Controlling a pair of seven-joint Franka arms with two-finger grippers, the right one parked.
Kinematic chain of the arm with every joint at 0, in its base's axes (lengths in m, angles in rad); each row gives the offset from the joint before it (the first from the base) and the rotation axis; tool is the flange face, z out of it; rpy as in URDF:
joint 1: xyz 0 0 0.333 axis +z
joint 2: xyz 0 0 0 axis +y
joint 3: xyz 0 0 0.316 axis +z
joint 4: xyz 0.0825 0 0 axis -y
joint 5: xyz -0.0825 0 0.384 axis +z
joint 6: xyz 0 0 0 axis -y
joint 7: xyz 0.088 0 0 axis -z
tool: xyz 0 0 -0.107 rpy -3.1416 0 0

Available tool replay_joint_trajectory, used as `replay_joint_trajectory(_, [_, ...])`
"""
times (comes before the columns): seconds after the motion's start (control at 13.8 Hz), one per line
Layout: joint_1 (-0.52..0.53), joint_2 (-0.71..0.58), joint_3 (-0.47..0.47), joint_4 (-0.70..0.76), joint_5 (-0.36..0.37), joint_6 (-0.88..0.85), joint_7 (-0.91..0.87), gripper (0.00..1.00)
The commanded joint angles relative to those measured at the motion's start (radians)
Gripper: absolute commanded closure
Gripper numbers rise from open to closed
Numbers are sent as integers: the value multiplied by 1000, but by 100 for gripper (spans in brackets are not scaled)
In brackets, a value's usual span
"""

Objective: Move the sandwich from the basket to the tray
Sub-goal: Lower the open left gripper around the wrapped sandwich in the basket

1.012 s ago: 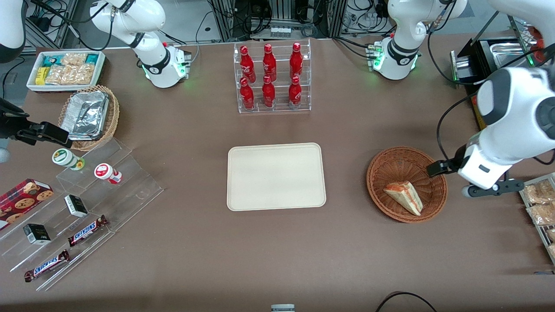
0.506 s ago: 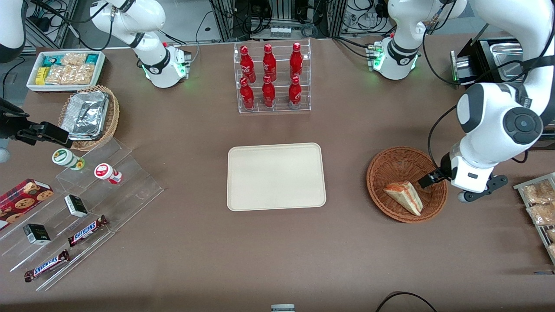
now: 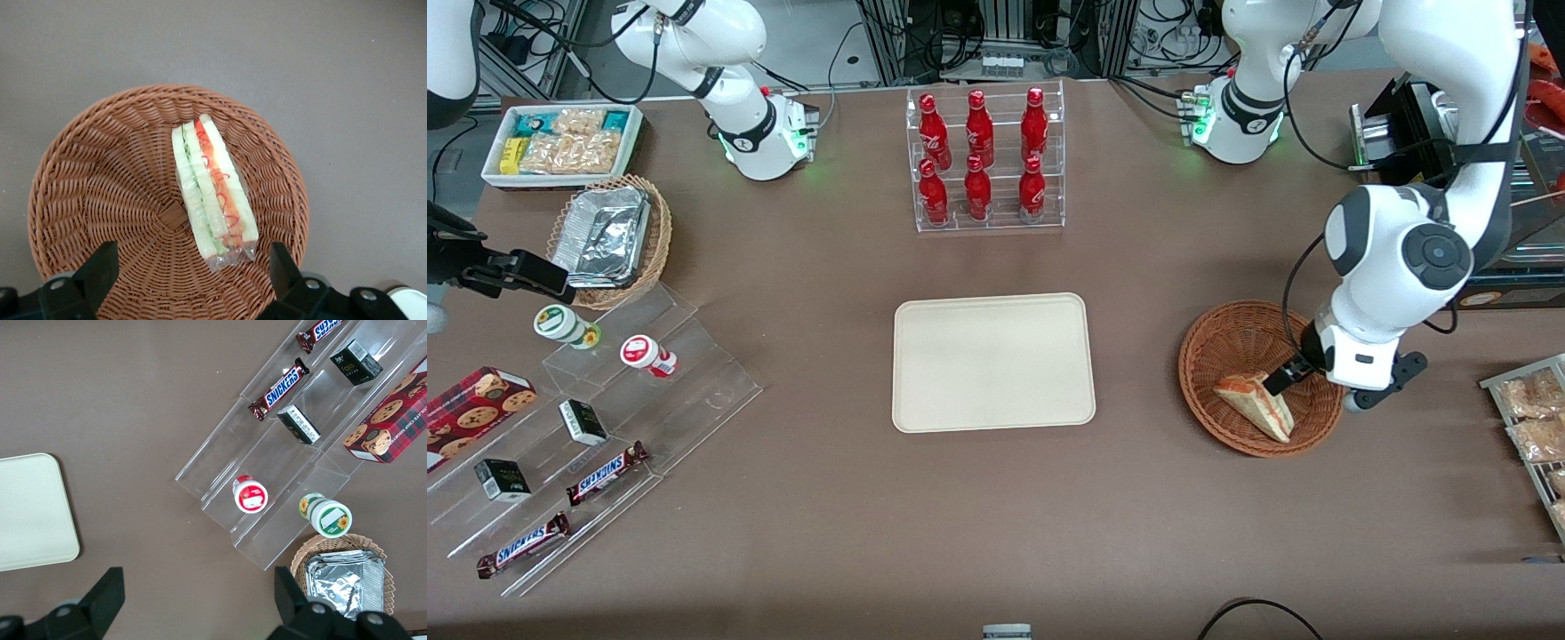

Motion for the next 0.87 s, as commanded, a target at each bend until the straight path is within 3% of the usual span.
replay_joint_trajectory(0.0, [-4, 20, -4, -4, -8, 23, -24, 0])
replay_joint_trajectory(0.8, [-3, 112, -22, 46, -37, 72, -26, 0])
